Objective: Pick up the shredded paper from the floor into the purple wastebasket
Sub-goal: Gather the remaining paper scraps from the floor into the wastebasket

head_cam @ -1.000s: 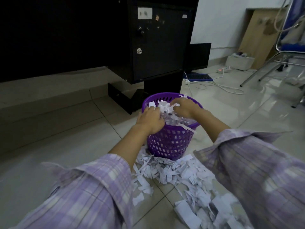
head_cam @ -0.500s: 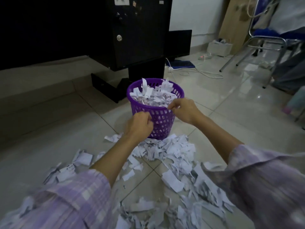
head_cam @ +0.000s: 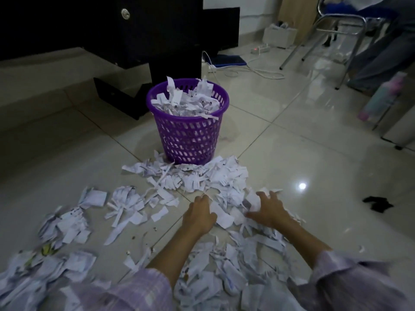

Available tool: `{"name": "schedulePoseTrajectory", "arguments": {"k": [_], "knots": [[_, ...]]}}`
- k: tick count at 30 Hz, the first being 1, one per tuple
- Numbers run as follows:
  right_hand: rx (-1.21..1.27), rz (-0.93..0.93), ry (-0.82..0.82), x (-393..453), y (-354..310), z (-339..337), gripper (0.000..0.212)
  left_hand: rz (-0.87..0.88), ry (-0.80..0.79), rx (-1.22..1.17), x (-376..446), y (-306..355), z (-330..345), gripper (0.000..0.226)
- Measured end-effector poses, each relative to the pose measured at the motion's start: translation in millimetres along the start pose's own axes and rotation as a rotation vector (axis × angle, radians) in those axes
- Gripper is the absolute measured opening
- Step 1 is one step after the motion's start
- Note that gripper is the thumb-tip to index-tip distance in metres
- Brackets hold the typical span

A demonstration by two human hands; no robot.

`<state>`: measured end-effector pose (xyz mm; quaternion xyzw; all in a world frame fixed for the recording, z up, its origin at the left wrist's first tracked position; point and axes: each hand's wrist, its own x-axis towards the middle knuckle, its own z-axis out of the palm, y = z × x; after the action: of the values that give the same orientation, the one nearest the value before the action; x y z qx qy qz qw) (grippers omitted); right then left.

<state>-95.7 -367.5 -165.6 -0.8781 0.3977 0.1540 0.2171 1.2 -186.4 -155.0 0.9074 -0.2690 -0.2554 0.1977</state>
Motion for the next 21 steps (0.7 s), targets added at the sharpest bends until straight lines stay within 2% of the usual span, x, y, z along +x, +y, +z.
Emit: {"name": "schedulePoseTrajectory", "arguments": {"k": [2, 4, 7, 9, 11, 13, 16, 18, 21], "knots": [[0.039, 0.06, -0.07, 6.5, 11.4, 18.5, 0.108, -0.038, -0.053, -0.075, 5.6, -3.5, 10.6, 0.057], [0.063, 0.049, -0.088, 10.3, 13.3, 30.9, 0.116, -0.057, -0.1, -0.177, 11.3, -5.9, 15.8, 0.057], [0.065, -0.088, -0.093, 9.2, -2.6, 44.5, 0.113, -0.078, -0.129, -0.327, 15.3, -8.1, 20.4, 0.049], [0.102, -0.163, -0.116, 4.4, -20.4, 54.4, 0.122, -0.122, -0.114, -0.444, 15.5, -9.3, 24.4, 0.042], [0.09, -0.232, -0.135, -1.6, -37.2, 65.1, 0.12, -0.196, -0.096, -0.621, 16.8, -9.1, 27.3, 0.028], [0.019, -0.284, -0.126, -9.4, -49.8, 75.6, 0.103, -0.291, -0.08, -0.78, 17.9, -8.2, 28.8, 0.019], [-0.023, -0.317, 0.042, -17.7, -57.5, 85.1, 0.063, -0.357, -0.015, -0.843, 19.5, -14.0, 30.2, 0.017], [-0.003, -0.339, 0.111, -17.5, -55.6, 86.0, 0.042, -0.393, 0.032, -0.913, 16.8, -16.9, 27.8, 0.016], [0.124, -0.401, 0.111, -14.2, -51.4, 79.4, 0.022, -0.368, 0.064, -0.952, 11.9, -19.1, 21.5, 0.021]]}}
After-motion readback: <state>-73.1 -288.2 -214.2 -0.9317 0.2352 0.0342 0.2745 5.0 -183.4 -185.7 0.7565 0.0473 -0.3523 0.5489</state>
